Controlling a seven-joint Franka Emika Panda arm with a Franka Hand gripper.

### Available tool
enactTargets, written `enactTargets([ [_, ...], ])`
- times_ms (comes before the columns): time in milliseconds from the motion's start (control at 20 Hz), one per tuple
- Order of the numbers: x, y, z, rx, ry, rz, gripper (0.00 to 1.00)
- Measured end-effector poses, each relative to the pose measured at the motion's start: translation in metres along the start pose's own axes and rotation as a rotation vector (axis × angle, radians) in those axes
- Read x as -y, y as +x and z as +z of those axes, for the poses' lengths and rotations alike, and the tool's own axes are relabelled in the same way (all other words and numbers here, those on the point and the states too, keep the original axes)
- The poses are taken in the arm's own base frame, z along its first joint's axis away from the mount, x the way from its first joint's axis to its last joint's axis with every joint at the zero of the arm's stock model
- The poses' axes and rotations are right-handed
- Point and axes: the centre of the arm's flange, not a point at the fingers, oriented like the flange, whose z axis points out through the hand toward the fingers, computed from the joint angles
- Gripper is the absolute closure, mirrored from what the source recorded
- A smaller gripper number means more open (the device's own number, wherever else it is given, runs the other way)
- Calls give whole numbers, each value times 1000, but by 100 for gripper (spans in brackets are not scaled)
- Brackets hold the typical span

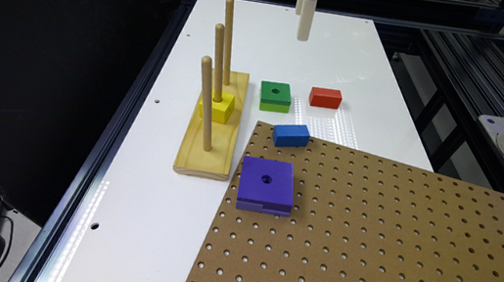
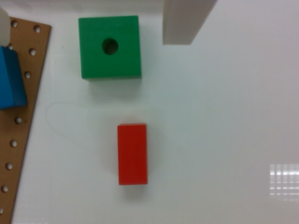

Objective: Pick up green block.

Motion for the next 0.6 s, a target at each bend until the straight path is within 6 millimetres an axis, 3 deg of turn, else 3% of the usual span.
enactTargets([
  [400,-3,-4,11,0,1,0,0],
  [600,-3,-4,39,4,5,1,0],
])
